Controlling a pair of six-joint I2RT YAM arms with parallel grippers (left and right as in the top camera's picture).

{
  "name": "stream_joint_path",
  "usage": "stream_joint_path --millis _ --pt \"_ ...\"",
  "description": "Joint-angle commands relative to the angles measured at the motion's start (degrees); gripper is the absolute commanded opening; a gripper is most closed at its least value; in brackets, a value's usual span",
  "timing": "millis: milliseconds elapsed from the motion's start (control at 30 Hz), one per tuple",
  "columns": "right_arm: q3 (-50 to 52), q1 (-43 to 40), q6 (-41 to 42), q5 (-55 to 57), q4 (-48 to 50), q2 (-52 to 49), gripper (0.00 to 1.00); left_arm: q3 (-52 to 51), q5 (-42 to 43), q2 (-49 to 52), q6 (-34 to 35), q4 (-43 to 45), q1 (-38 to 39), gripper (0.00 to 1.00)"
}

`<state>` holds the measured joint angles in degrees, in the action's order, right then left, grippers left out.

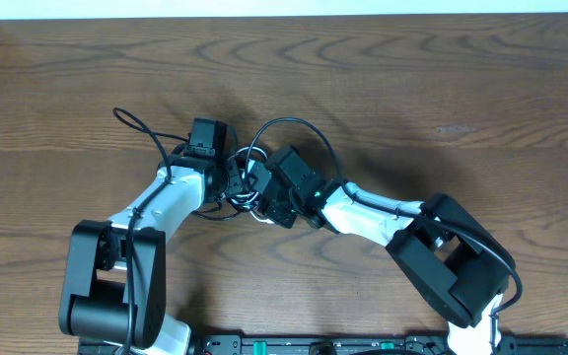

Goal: Untangle cables

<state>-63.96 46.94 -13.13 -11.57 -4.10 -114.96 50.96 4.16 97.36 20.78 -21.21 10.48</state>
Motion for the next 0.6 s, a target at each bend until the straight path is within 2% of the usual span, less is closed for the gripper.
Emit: stream_joint_path --millis 0,67,367,567 --pt "0.3 2.3 0.9 -5.5 -0.5 -3.6 0.34 -0.2 4.2 0.7 0.1 0.3 1.8 0.32" --pt "0.3 2.2 0.9 -5.5 -0.8 -3.6 0.26 -0.2 4.1 0.7 0.1 0.3 1.8 0.31" --pt "0.3 1.7 0.9 -0.2 -6.4 -3.6 0.03 -0.2 1.4 0.7 0.1 0.3 1.8 0.31" --pt "0.2 1.5 2.0 0.5 -7.7 -3.5 0.01 -0.2 -4.2 0.7 0.7 -0.4 1.8 0.28"
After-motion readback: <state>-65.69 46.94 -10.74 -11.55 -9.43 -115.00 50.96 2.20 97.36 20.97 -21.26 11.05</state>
